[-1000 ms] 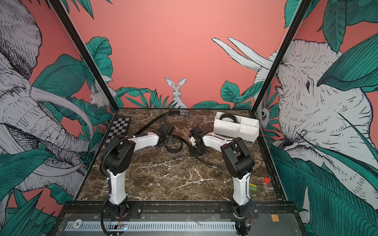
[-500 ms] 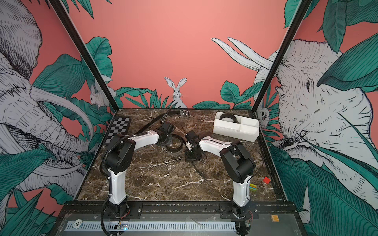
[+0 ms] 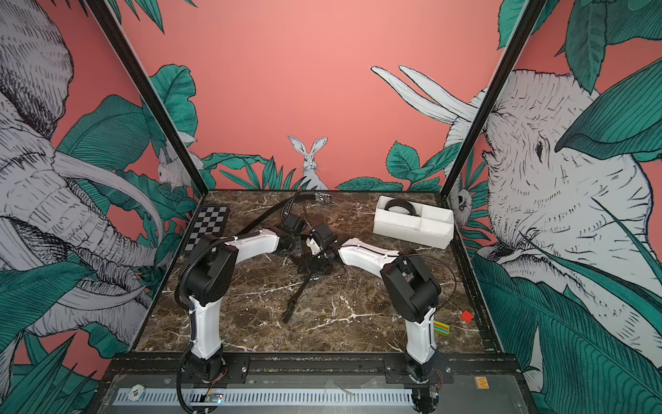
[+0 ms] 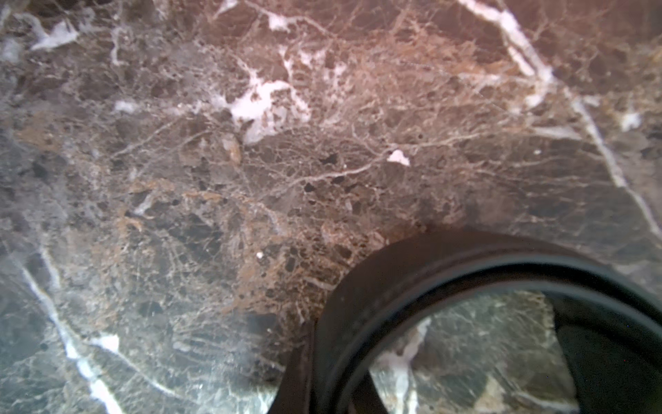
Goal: Place the belts into the storage roll
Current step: Roll the belt at the center of the board.
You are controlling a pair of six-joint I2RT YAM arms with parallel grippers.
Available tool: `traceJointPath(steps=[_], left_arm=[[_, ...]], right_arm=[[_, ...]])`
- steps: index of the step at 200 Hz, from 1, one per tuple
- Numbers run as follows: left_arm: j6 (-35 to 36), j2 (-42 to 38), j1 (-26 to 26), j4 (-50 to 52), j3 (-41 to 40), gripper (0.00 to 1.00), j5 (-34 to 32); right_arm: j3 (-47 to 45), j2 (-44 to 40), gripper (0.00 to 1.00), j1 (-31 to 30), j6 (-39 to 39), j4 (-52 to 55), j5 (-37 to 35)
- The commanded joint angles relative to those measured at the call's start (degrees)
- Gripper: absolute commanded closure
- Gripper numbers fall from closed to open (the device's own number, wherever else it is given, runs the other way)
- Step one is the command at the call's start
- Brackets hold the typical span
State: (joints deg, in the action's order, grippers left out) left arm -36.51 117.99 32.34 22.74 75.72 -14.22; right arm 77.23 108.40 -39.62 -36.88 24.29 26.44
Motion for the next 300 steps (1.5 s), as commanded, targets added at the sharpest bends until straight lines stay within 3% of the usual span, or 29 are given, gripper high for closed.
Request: traceJointPath(steps=[1,37,79,109,143,168,202,213,246,269,300], left_arm=[[-2.4,13.6,1.6,7.4,-7.7,1.00,15.0],[-2.3,13.8,1.6,7.2,-7.8,1.00,15.2],[-2.3,13.8,1.6,7.2,-7.6,1.00,15.2],[-2.4,14.0,1.6,7.1,-7.7,1.00,15.3],[-2.4,14.2,1.6,6.9,-7.7,1.00,15.5],[-2.3,14.2,1.7,6.7,-7.8,1.00,15.9],[-1.6,13.5,1.7,7.0,-8.1,1.00,18.6],[-1.2,11.9,1.7,6.6,-9.2,0.85,19.8],[-0.6,1.7,1.7,3.1,-15.5,0.34,24.5],[-0.8,-8.3,1.7,1.0,-19.0,0.17,27.2],[1.9,-16.8,1.4,3.3,-16.7,0.14,26.0]], right_arm=[[2.9,-1.4,0.37,5.2,6.0,5.6,-4.1],[15.6,8.4,0.37,8.2,13.7,8.0,-9.6],[30.2,20.8,0.40,7.3,15.0,12.1,-9.7],[30.5,22.9,0.46,5.2,14.2,13.8,-10.7],[21.8,19.6,0.52,3.1,10.0,10.1,-12.2],[18.0,18.7,0.75,2.7,7.3,6.8,-12.8],[20.3,19.7,0.95,2.6,9.1,11.6,-14.9],[20.6,19.3,1.00,2.9,11.2,13.9,-16.4],[20.5,17.7,1.00,5.3,21.1,20.0,-18.0],[20.1,16.5,1.00,6.3,30.6,22.8,-19.9],[21.2,16.0,1.00,6.5,42.6,24.8,-23.1]])
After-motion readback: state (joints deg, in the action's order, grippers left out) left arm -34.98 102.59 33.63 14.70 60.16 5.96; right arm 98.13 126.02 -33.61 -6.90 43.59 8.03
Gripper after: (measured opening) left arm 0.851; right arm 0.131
